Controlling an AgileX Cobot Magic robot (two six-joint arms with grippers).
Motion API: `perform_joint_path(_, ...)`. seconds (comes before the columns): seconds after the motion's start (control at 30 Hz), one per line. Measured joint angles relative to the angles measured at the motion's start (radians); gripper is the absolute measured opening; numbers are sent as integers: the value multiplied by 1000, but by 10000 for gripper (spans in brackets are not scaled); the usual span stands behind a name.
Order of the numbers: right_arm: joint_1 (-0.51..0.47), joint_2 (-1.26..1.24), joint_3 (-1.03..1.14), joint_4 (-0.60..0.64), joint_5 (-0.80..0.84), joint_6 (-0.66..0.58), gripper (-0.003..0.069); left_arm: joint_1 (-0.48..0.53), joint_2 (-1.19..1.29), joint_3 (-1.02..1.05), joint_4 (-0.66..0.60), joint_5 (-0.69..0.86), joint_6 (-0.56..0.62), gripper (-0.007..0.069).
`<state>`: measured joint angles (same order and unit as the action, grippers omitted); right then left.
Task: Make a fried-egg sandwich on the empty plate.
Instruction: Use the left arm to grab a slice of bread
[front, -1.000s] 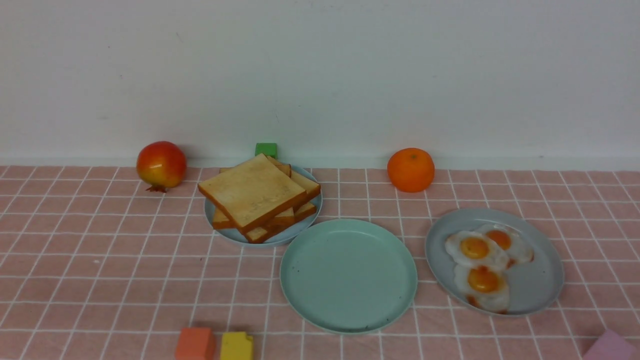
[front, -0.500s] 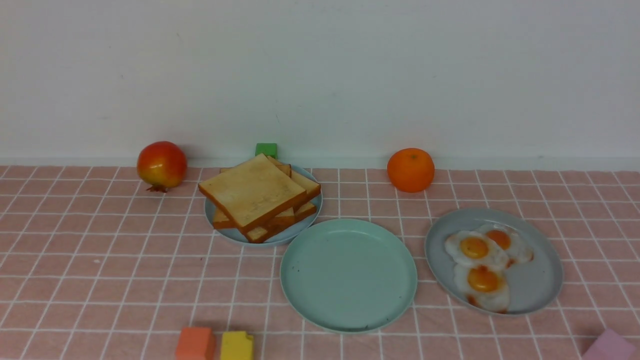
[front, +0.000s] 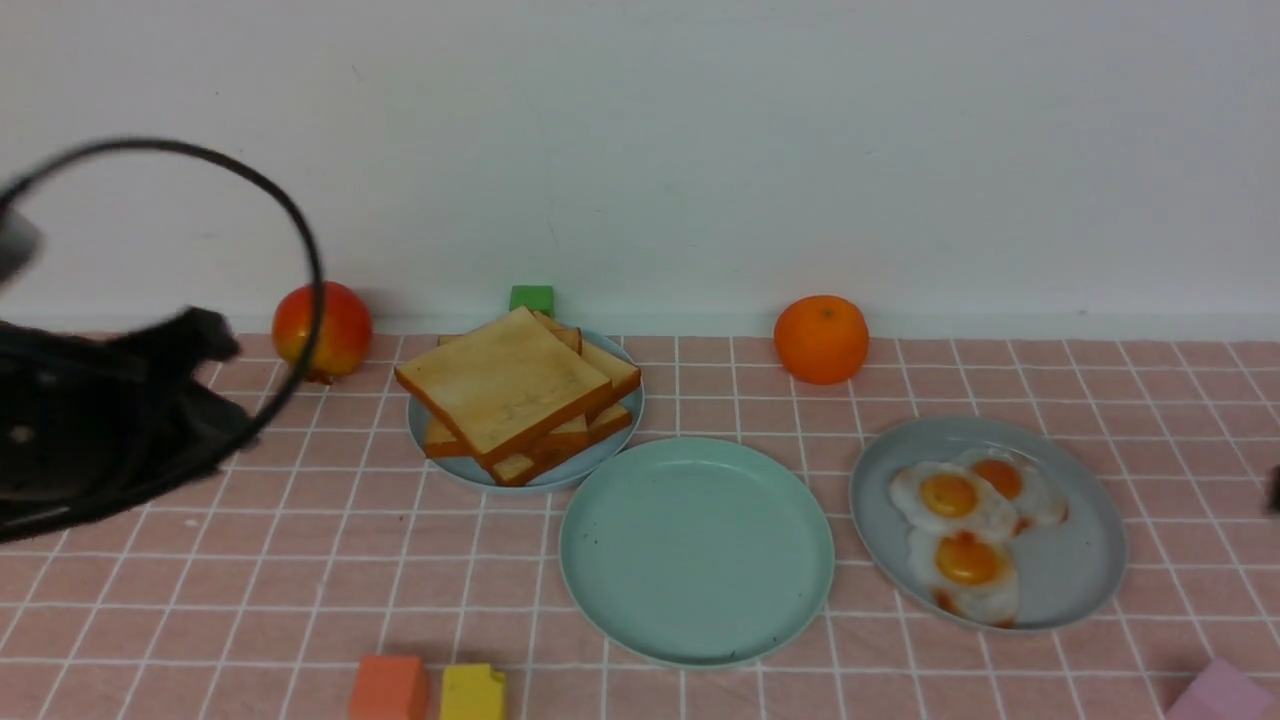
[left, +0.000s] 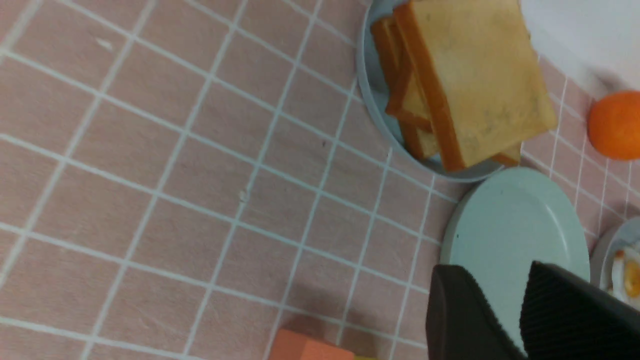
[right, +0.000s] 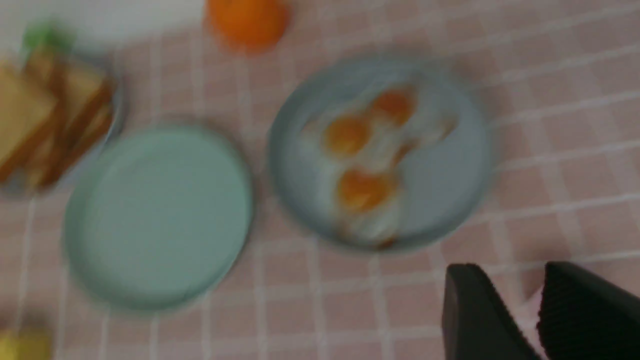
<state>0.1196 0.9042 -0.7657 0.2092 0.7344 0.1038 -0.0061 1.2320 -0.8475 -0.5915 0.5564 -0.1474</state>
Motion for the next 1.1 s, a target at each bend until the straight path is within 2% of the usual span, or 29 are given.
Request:
perform_joint_path(0.13,42,67,0,170,40,-133,239,0,165,-83,-163,26,182,240)
perform_joint_path(0.27,45,95,0,263,47,-227,239,1,317,-216,-236,49,261,251)
perform_joint_path(0.3,45,96,0,285,48,-270,239,2,390,-301,-243,69,274,276)
perform_joint_path(0.47,45,97,0,297,65,-297,239,33,531,-462,-241,173,289,351)
perform_joint_path(0.63,45,97,0,297,99,-304,239,132,693,-623,-270,311,373,439)
perform_joint_path(0.77,45,97,0,299,103,-304,239,163,771,-654,-355,328,458,448)
perform_joint_path(0.93,45,97,0,333,92,-304,239,164,877,-657,-545,333,611,451)
perform_joint_path(1.1,45,97,0,370,89,-304,239,163,926,-659,-608,325,653,451)
